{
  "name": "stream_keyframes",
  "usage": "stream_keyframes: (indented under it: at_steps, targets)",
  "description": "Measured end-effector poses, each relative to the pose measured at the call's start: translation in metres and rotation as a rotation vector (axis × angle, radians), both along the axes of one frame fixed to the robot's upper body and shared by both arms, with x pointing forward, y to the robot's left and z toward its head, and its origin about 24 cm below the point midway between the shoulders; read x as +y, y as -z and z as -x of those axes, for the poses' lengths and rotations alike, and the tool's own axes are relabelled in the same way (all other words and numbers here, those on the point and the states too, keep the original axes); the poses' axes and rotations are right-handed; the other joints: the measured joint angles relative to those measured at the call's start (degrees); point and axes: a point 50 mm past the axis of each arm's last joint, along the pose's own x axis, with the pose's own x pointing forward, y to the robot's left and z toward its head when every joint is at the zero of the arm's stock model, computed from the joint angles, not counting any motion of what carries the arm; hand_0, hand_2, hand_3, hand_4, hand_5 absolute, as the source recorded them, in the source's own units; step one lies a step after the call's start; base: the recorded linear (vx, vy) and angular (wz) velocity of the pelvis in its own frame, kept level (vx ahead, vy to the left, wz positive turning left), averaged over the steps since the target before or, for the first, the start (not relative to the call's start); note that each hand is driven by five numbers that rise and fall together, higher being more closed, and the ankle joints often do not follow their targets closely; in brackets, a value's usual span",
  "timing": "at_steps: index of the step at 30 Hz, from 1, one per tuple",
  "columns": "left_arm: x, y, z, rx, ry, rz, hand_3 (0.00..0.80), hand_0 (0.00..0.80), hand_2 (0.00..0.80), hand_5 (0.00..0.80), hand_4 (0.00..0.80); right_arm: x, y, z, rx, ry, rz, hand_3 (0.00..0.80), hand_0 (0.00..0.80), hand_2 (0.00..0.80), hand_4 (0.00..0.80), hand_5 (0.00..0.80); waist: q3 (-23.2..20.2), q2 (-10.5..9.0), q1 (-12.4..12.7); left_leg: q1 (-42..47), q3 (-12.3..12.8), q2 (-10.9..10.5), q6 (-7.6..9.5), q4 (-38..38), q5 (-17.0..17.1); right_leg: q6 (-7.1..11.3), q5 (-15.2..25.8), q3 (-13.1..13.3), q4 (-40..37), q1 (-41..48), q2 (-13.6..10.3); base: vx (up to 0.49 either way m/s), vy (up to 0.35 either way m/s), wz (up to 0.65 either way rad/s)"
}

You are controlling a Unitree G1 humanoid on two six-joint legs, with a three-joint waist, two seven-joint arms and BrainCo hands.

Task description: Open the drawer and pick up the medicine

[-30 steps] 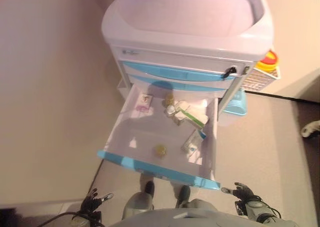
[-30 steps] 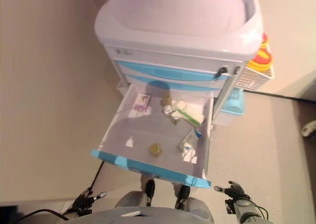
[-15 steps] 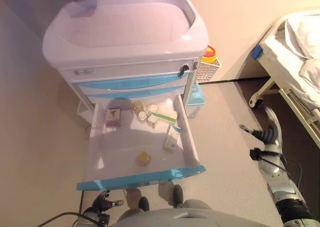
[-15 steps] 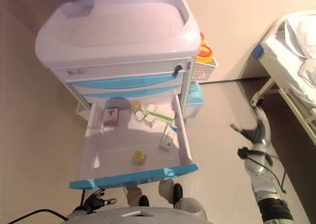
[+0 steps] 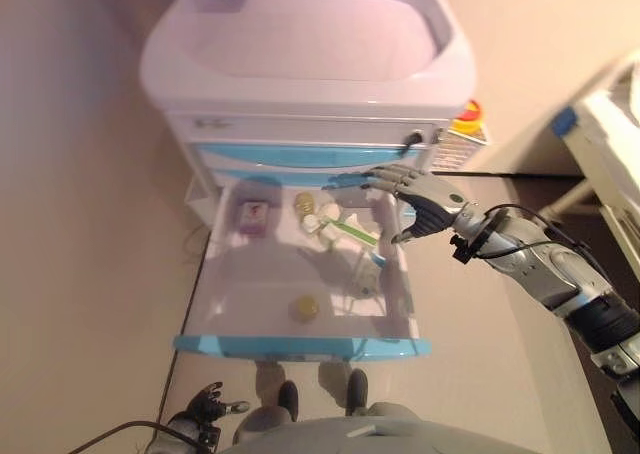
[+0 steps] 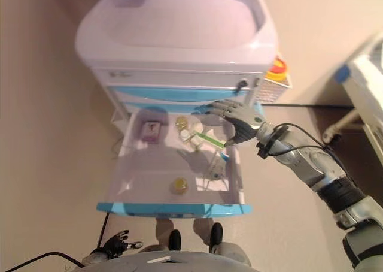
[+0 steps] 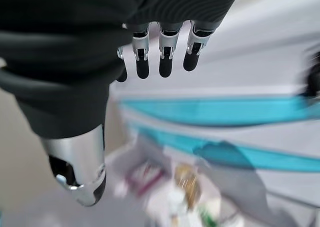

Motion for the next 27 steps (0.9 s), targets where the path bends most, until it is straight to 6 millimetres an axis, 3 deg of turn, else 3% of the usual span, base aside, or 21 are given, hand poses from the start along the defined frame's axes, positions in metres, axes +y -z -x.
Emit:
stream_keyframes:
  at_steps: [5, 11, 18, 27]
  targets:
    - [0.020, -0.008, -0.007, -0.022, -0.002, -0.050, 0.000, 0.000, 0.000, 0.000, 0.000, -0.012, 0.028, -0.007, 0.068, 0.022, 0.189, 0.000, 0.000, 0.000, 0.000, 0.000, 3.2, -1.29, 3.9, -2.3, -5.0, -0.3, -0.51, 0.0, 1.5, 0.23, -0.6, -3.6, 0.0, 0.1, -0.3, -0.057, -0.121, 0.57]
    - [0.029, -0.012, -0.008, -0.025, -0.004, -0.074, 0.000, 0.000, 0.000, 0.000, 0.000, -0.011, 0.041, -0.003, 0.098, -0.001, 0.240, 0.000, 0.000, 0.000, 0.000, 0.000, 5.0, -2.03, 7.6, -3.8, -9.0, -0.4, -1.24, 0.0, 2.3, 0.09, -1.4, -7.4, 0.0, 0.3, -0.4, -0.009, -0.112, 0.37]
    - [0.029, -0.011, -0.004, -0.012, 0.004, -0.057, 0.000, 0.000, 0.000, 0.000, 0.000, 0.002, 0.057, 0.000, 0.154, -0.040, 0.227, 0.000, 0.000, 0.000, 0.000, 0.000, 5.3, -2.59, 10.0, -3.7, -11.5, -0.4, -1.50, 0.0, 2.4, 0.07, -2.2, -10.0, 0.0, 1.3, -0.4, 0.025, -0.054, 0.19]
    - [0.029, -0.011, -0.004, -0.013, 0.011, -0.057, 0.000, 0.000, 0.000, 0.000, 0.000, 0.024, 0.075, 0.006, 0.228, -0.101, 0.213, 0.000, 0.000, 0.000, 0.000, 0.000, 5.3, -2.65, 11.0, -3.6, -12.3, -0.4, -1.70, 0.0, 2.6, 0.03, -2.3, -10.6, 0.0, 1.7, -0.4, 0.015, -0.027, 0.04]
